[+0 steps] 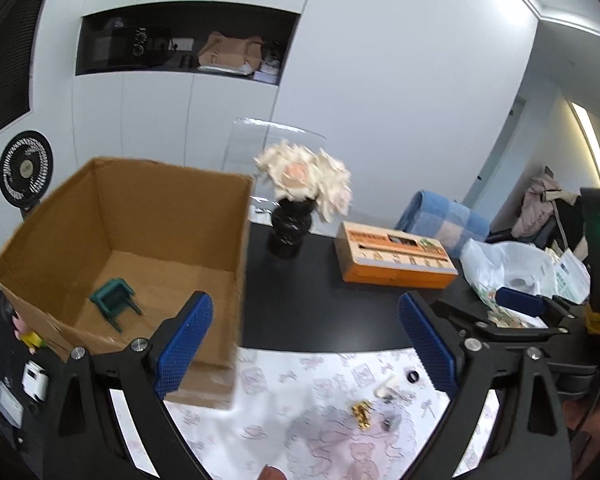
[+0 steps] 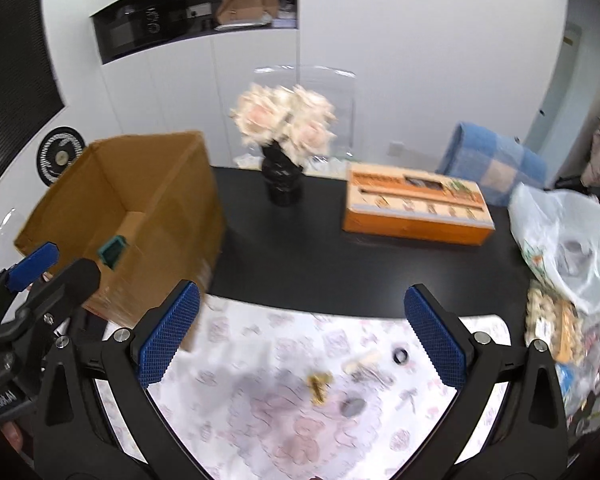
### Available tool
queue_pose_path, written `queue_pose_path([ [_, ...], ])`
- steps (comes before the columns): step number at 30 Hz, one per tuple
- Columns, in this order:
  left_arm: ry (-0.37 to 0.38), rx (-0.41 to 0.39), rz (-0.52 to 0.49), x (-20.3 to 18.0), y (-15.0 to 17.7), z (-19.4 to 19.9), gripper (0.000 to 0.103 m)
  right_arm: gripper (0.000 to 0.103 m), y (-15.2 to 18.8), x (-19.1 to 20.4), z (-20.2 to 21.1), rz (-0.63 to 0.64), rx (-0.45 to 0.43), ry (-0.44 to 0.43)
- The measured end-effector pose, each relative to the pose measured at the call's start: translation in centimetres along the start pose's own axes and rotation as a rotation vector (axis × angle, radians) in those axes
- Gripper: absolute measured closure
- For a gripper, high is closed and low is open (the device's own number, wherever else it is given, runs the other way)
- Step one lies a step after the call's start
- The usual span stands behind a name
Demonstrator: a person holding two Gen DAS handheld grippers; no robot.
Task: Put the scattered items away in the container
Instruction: 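Move both tools back over the patterned mat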
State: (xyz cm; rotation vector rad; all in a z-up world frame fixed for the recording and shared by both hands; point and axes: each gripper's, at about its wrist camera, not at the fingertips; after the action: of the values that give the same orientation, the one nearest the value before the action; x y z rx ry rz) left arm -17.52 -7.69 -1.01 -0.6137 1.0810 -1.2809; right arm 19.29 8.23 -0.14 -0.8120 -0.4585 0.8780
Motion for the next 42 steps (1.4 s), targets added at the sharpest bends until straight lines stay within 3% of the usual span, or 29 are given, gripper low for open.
queue_pose_path([
  [12,0.039,0.148,-0.049,-4.1,6.3,-3.2,0.010,0.000,8.2,-7.5,-0.2,-0.101,0.095,0.053],
  [20,0.048,0.279,-0.125,-5.9,11.6,-6.1,0.010,0.000,13.4,-10.2,-1.4,-0.138,0.161,0.059],
  [34,-0.013,0.471,-0.224,-6.6,19.7,-12.3,0.010,0.000,21.8,-11.3,-7.2,-0.133,0.307,0.029],
  [42,0.022,0.514,-0.255,-7.2,22.0,-14.2,0.010,0.002,23.7,-9.9,-9.9,-0.077,0.344,0.014],
])
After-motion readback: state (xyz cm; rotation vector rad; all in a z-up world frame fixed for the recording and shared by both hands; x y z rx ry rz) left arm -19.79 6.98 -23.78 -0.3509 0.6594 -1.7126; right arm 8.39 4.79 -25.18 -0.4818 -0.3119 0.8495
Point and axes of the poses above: each gripper's, at about its wrist camera, not at the fingertips, and z roughly against the way its jaws point, x to its left, y to its underside, and after that the axes turned 13 degrees about -x, right-handed
